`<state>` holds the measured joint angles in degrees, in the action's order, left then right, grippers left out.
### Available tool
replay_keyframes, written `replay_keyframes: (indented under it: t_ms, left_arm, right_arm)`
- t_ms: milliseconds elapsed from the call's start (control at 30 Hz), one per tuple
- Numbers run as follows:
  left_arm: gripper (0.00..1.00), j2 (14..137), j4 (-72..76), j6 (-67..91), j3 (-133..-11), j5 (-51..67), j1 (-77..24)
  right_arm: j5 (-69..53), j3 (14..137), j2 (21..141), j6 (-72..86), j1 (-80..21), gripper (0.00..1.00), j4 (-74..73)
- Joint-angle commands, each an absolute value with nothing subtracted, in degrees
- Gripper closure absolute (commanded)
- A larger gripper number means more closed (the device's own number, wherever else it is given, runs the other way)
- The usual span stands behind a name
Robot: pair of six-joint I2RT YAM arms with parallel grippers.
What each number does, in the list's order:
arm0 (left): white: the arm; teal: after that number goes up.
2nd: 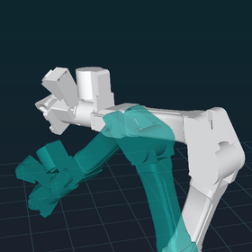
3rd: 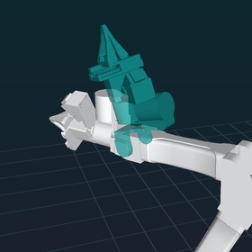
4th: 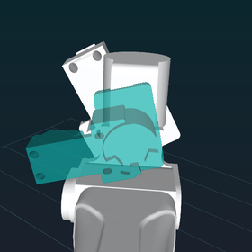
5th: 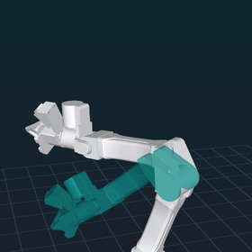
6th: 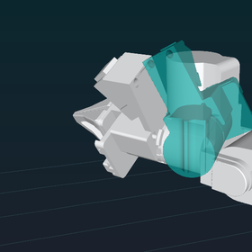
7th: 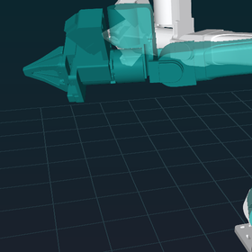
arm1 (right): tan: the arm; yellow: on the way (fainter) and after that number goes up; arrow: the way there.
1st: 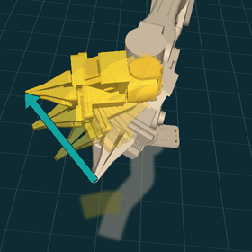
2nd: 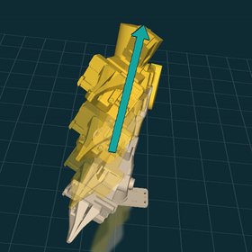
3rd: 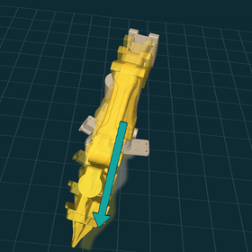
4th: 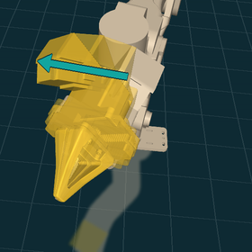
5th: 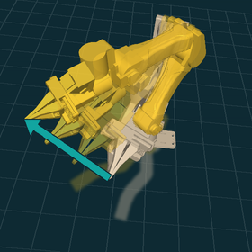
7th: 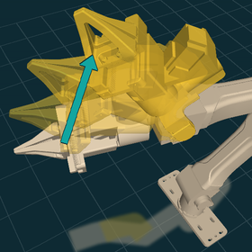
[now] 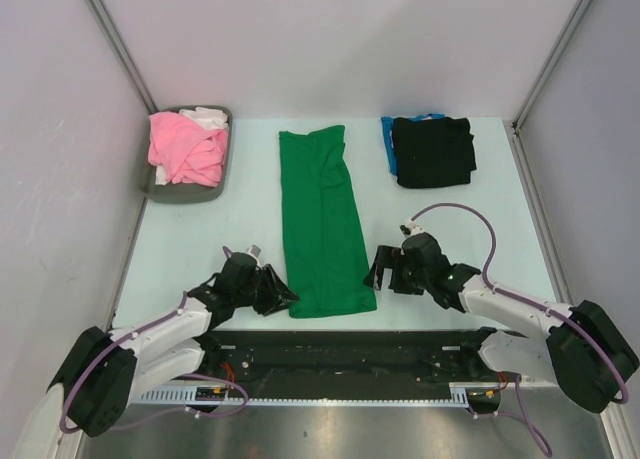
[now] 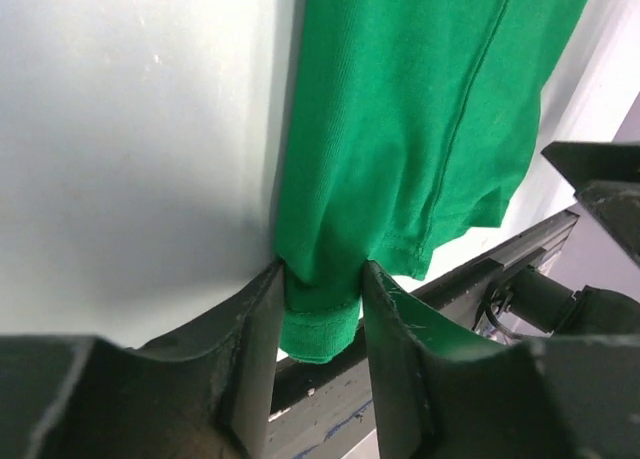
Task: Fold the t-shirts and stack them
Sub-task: Fold the tshirt
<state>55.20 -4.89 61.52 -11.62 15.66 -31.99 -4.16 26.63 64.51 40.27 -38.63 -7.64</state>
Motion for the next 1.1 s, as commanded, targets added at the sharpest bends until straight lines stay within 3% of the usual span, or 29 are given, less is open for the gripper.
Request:
replay_keyframes:
  t_ms: [0, 100, 200, 433, 833, 900, 933, 967, 1067]
  left_arm:
    - [0.59, 58.18, -7.12, 60.65, -8.97, 10.55, -32.26]
    - [0.71, 58.36, -5.19, 60.56, -8.62, 10.46, -32.34]
    - [1.00, 58.18, -3.61, 60.56, -8.09, 10.81, -32.34]
    - [1.00, 56.25, -3.16, 60.91, -7.12, 11.60, -32.34]
    - [1.00, 50.63, -5.19, 62.05, -4.92, 12.48, -32.26]
    - [1.00, 49.84, -4.75, 62.31, -4.40, 13.09, -32.26]
    - [1.00, 49.49, -4.66, 62.31, -4.31, 13.27, -32.26]
    - [1.00, 48.70, -4.66, 62.31, -4.31, 13.45, -32.34]
    - [1.00, 47.03, -5.36, 62.23, -4.57, 13.97, -32.26]
  right_arm:
    - [-3.51, 25.14, 61.79, 42.27, -41.21, 0.00, -6.60]
    - [-3.43, 23.73, 61.44, 43.50, -43.06, 0.00, -5.89]
    - [-4.22, 21.63, 61.61, 45.43, -44.21, 0.00, -3.70]
    - [-4.39, 17.23, 62.05, 49.48, -46.49, 0.07, -0.35]
    - [-3.34, 12.66, 69.25, 54.23, -49.13, 0.52, 8.17]
    - [-2.82, 12.66, 70.83, 54.40, -49.13, 0.67, 9.58]
    - [-2.99, 12.66, 72.32, 54.67, -49.04, 0.87, 10.02]
    - [-2.99, 13.00, 73.03, 54.67, -49.04, 0.99, 10.63]
    - [-2.81, 14.15, 74.35, 54.23, -49.13, 1.00, 10.37]
